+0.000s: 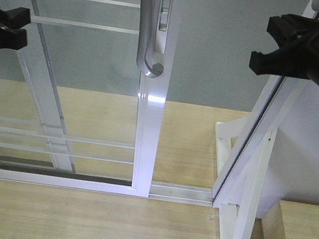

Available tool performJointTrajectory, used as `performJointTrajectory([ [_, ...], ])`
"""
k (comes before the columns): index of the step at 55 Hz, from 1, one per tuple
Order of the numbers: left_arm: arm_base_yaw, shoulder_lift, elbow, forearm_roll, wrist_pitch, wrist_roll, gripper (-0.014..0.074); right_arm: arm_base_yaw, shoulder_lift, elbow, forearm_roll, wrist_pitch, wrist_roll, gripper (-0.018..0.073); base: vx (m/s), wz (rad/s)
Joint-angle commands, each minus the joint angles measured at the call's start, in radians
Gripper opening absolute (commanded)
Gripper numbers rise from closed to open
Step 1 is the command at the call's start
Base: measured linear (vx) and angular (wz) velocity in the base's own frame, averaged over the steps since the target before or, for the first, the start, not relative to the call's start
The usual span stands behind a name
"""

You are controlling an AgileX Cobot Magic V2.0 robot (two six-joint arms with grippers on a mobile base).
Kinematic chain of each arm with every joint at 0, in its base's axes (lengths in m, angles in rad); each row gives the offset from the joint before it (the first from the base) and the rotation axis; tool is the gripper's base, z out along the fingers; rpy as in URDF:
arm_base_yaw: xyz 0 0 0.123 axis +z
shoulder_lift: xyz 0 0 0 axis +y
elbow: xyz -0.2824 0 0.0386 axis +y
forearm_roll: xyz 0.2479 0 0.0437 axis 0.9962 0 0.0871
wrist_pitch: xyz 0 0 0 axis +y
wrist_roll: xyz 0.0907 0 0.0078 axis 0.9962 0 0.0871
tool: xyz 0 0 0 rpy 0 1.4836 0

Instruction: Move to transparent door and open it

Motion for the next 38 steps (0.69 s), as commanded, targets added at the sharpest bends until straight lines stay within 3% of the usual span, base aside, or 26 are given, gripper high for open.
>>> performJointTrajectory([
  [1, -0.037, 0.046, -0.035, -0.007, -0.203, 0.005, 0.0524, -0.004, -0.062, 0.008, -0.009, -0.093, -0.036, -0.0006, 0.0, 0.0],
  [16, -0.112, 0.27, -0.037, -0.007, -0.549, -0.004, 0.0524, -0.004, -0.081, 0.019, -0.009, -0.068, -0.043, -0.0006, 0.0, 0.0],
  [21, -0.112, 0.33, -0.04, -0.006, -0.652, -0.056, 0.0524, -0.004, -0.081, 0.019, -0.009, -0.066, -0.043, -0.0006, 0.0, 0.0],
  [38, -0.112, 0.501, -0.256, 0.018, -0.569, -0.084, 0.0524, -0.004, -0.081, 0.019, -0.01, -0.064, -0.095, -0.0006, 0.0, 0.0],
])
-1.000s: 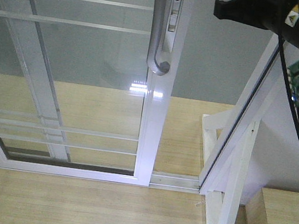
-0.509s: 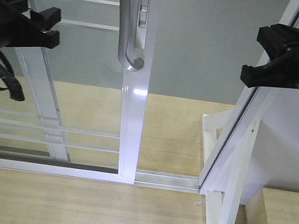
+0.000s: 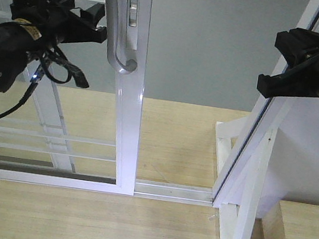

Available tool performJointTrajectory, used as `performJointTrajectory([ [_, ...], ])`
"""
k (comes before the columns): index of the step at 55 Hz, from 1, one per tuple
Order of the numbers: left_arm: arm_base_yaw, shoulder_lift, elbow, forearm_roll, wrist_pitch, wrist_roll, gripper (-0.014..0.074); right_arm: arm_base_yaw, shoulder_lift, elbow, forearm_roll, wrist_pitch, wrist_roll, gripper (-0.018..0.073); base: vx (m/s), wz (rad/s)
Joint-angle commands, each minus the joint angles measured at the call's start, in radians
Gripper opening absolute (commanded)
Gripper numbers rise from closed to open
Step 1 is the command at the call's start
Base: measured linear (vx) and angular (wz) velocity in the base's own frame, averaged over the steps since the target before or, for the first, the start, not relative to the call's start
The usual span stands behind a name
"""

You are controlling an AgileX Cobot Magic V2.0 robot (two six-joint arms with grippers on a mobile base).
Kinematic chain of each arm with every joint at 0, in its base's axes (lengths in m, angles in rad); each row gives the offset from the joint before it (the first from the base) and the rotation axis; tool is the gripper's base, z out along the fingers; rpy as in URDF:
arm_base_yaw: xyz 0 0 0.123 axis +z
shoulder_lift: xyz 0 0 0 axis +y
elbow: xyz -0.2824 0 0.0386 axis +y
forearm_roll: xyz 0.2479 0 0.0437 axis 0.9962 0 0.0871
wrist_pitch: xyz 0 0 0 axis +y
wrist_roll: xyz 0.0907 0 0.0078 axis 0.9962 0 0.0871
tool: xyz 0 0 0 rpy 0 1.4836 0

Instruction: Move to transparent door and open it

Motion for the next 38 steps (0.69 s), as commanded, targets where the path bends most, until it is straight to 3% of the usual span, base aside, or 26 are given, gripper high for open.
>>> performJointTrajectory([
  [1, -0.007, -0.002, -0.096, 0.002, -0.052, -0.01, 0.0524, -0.004, -0.02, -0.032, -0.007, -0.075, -0.021, -0.0006, 0.0, 0.0],
  [12, -0.003, 0.104, -0.255, 0.002, -0.037, 0.011, 0.0524, -0.004, -0.02, -0.032, -0.007, -0.071, -0.021, -0.0006, 0.0, 0.0],
  [23, -0.003, 0.194, -0.399, 0.002, 0.063, 0.022, 0.0524, -0.004, -0.02, -0.032, -0.007, -0.062, -0.021, -0.0006, 0.0, 0.0],
  [38, -0.003, 0.23, -0.446, -0.029, 0.074, 0.027, 0.0521, -0.004, -0.02, -0.032, -0.007, -0.027, -0.021, -0.0006, 0.0, 0.0],
])
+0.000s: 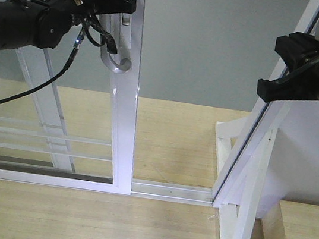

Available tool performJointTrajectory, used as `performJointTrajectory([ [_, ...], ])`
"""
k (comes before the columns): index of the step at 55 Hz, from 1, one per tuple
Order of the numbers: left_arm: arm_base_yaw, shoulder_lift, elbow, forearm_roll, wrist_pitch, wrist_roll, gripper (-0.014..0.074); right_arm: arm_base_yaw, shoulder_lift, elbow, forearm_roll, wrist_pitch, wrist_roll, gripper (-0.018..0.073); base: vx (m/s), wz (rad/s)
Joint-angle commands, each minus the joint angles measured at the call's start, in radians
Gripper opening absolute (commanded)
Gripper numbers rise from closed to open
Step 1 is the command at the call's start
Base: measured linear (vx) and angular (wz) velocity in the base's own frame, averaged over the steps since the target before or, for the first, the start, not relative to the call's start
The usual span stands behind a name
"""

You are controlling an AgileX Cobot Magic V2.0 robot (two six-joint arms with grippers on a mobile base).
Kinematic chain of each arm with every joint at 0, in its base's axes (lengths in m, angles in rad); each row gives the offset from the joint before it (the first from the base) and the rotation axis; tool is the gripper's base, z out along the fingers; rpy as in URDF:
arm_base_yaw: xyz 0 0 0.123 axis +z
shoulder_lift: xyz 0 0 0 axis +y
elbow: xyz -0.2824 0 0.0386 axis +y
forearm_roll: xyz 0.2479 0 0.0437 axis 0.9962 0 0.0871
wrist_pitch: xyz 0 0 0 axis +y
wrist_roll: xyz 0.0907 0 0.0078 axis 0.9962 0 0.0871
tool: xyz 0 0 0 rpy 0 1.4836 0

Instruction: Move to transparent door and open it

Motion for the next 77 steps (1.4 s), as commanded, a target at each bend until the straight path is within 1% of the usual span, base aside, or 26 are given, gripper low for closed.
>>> performJointTrajectory([
  [1, -0.003, -0.053, -0.037, -0.03, -0.075, 0.0, 0.0519, -0.004, -0.02, -0.032, -0.007, -0.066, -0.006, -0.0006, 0.0, 0.0],
  [5, -0.003, -0.053, -0.037, -0.032, -0.057, 0.0, 0.0489, -0.004, -0.02, -0.032, -0.007, -0.065, -0.006, -0.0006, 0.0, 0.0],
  [9, -0.003, -0.053, -0.037, -0.032, -0.035, 0.0, 0.0409, -0.004, -0.02, -0.032, -0.007, -0.065, -0.006, -0.0006, 0.0, 0.0],
  [12, -0.003, -0.054, -0.037, -0.031, -0.018, 0.0, 0.0323, -0.004, -0.02, -0.032, -0.007, -0.065, -0.006, -0.0006, 0.0, 0.0],
  [14, -0.003, -0.055, -0.037, -0.031, -0.005, 0.0, 0.0251, -0.004, -0.02, -0.032, -0.007, -0.065, -0.006, -0.0006, 0.0, 0.0],
  [20, -0.003, -0.071, -0.037, -0.031, 0.036, 0.0, 0.0001, -0.004, -0.02, -0.032, -0.007, -0.065, -0.006, -0.0006, 0.0, 0.0],
  [21, -0.003, -0.073, -0.037, -0.03, 0.038, 0.0, -0.001, -0.004, -0.02, -0.032, -0.007, -0.066, -0.006, -0.0006, 0.0, 0.0],
  [25, -0.003, -0.086, -0.037, -0.03, 0.043, 0.011, -0.0008, -0.004, -0.02, -0.032, -0.006, -0.066, -0.001, -0.0006, 0.0, 0.0],
  [31, 0.0, -0.115, -0.037, -0.03, 0.064, 0.062, -0.0006, -0.004, -0.02, -0.032, -0.006, -0.066, -0.001, -0.0006, 0.0, 0.0],
  [35, 0.01, -0.135, -0.037, -0.03, 0.084, 0.081, -0.0004, -0.004, -0.02, -0.032, -0.006, -0.066, 0.001, -0.0006, 0.0, 0.0],
  [49, 0.098, -0.209, -0.036, -0.029, 0.18, 0.08, -0.0001, -0.004, -0.02, -0.032, -0.002, -0.071, 0.001, -0.0006, 0.0, 0.0],
  [59, 0.152, -0.249, -0.036, -0.029, 0.187, 0.081, 0.0, -0.004, -0.02, -0.032, 0.005, -0.073, 0.004, -0.0006, 0.0, 0.0],
  [67, 0.184, -0.264, -0.036, -0.028, 0.201, 0.081, 0.0, -0.004, -0.02, -0.032, 0.005, -0.082, 0.005, -0.0006, 0.0, 0.0],
  [77, 0.205, -0.272, -0.036, -0.018, 0.211, 0.081, 0.0, -0.004, -0.02, -0.032, 0.005, -0.082, 0.005, -0.0006, 0.0, 0.0],
])
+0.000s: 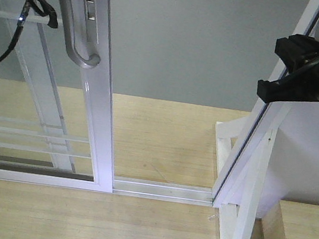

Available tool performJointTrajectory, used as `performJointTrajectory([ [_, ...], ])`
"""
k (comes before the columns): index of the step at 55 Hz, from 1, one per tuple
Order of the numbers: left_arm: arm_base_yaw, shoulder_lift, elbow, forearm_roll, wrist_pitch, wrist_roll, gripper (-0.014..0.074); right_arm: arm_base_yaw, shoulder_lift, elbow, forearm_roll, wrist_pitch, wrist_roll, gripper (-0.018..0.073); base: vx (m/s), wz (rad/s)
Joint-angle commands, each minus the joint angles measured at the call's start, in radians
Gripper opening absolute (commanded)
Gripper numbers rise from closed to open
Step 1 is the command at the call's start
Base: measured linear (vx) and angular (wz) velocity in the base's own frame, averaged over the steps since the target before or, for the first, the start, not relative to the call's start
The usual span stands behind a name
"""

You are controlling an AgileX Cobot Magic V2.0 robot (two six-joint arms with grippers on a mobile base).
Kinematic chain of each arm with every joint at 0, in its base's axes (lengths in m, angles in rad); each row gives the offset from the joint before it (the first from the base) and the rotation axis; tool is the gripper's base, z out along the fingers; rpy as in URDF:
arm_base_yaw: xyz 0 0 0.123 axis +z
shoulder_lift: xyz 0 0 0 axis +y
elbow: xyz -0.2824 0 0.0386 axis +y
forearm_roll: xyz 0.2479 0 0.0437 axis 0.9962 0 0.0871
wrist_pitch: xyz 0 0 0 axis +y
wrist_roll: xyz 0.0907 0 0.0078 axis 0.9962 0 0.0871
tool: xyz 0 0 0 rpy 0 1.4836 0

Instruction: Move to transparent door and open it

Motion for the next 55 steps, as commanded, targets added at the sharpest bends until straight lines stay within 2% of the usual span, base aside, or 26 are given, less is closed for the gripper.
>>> performJointTrajectory([
  [1, 0.018, -0.07, -0.041, 0.009, -0.193, -0.001, 0.0, -0.004, -0.02, -0.032, 0.001, -0.09, 0.002, -0.0006, 0.0, 0.0],
  [14, 0.05, -0.1, -0.041, 0.017, -0.12, 0.0, 0.0, -0.004, -0.02, -0.032, 0.001, -0.088, 0.002, -0.0006, 0.0, 0.0],
  [33, 0.177, -0.19, -0.038, 0.016, -0.028, 0.0, 0.0, -0.004, -0.02, -0.032, 0.001, -0.084, 0.002, -0.0006, 0.0, 0.0],
  [44, 0.186, -0.254, -0.038, 0.015, 0.036, 0.0, 0.0, -0.004, -0.02, -0.032, 0.001, -0.071, 0.002, -0.0006, 0.0, 0.0],
  [55, 0.168, -0.36, -0.029, 0.015, 0.166, 0.007, 0.0, -0.004, -0.044, -0.032, 0.001, -0.015, 0.002, -0.0006, 0.0, 0.0],
])
